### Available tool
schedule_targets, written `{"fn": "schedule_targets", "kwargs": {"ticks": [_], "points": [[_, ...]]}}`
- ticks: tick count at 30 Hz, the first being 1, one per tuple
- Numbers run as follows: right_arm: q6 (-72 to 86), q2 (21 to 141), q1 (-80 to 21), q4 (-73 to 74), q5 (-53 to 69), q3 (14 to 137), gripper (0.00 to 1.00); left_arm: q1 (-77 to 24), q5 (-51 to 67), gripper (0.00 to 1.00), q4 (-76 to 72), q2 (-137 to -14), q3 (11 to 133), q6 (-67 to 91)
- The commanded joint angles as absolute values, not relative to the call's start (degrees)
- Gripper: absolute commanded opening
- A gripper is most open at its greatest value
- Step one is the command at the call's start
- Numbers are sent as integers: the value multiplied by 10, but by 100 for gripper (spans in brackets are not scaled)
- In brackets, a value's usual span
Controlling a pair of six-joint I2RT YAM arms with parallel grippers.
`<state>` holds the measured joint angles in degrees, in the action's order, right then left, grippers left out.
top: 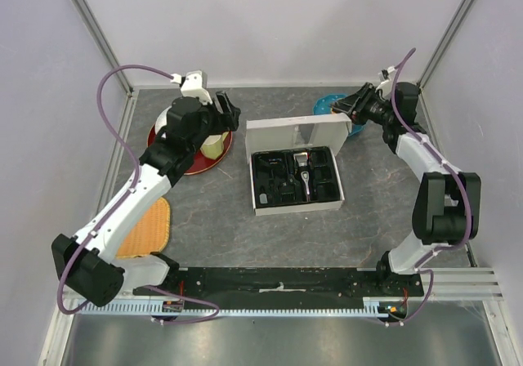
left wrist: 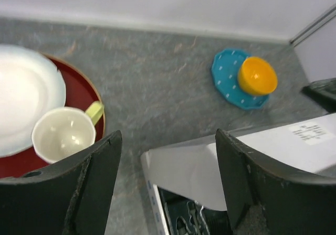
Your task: Sort the hair-cutting tools
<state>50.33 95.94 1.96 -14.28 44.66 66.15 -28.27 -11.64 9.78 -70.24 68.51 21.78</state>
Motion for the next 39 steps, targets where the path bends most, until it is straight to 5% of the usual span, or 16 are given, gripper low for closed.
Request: {"fn": "schedule_targets", "kwargs": {"ticks": [1,8,14,39], "points": [[434,909,15,-30,361,661,41,-275,-97,79,126,-715,677,268],[428,847,14,41,201,644,50,-272,-49,76,180,-805,704,274],[425,805,14,146,35,623,49,-272,-144,69,243,-830,715,301],[376,797,4,76,247,543,38,-270,17,58,174,-846,659,275]]}}
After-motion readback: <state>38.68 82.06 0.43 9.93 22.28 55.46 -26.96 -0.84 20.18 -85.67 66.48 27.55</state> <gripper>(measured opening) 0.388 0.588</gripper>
